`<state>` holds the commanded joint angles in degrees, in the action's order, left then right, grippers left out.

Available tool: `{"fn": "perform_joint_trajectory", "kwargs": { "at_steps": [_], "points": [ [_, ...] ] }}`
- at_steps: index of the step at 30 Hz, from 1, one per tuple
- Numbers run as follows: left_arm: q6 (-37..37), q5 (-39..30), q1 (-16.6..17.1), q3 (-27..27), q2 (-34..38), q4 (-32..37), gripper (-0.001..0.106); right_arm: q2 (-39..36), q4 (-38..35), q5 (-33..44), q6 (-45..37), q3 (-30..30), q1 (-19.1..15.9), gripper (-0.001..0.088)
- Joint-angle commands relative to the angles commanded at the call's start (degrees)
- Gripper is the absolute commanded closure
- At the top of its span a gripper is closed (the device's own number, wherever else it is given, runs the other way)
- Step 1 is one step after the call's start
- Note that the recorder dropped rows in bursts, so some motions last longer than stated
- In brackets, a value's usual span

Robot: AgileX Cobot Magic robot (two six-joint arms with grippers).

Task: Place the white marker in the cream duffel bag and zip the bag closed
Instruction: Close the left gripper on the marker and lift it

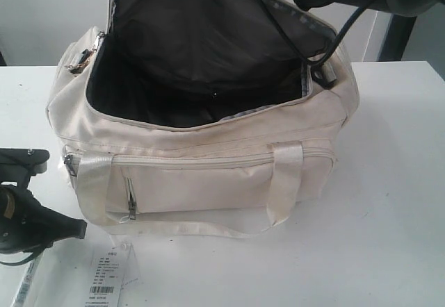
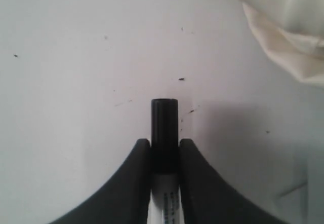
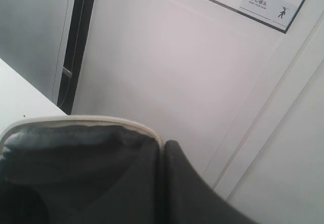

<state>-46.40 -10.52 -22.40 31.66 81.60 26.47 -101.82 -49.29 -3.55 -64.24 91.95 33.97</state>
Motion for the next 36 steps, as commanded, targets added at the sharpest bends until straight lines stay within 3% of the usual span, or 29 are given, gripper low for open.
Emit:
{"fn": "perform_joint_trajectory", "kwargs": {
  "at_steps": [15,23,29,36],
  "points": [
    [0.34,-0.55,0.00,-6.58,-18.35,0.00,0.105,0.00,0.00,0.00,1.36,0.00,0.00,0.0868],
    [1.23,-0.31,0.00,-6.87,-28.91,-0.12,0.105,0.00,0.00,0.00,1.36,0.00,0.00,0.0868],
    [4.10,7.29,0.00,-6.87,-32.58,0.00,0.105,0.00,0.00,0.00,1.46,0.00,0.00,0.0868],
    [7.91,24.82,0.00,-6.87,-33.20,0.00,0.105,0.00,0.00,0.00,1.46,0.00,0.00,0.0868]
  ]
}}
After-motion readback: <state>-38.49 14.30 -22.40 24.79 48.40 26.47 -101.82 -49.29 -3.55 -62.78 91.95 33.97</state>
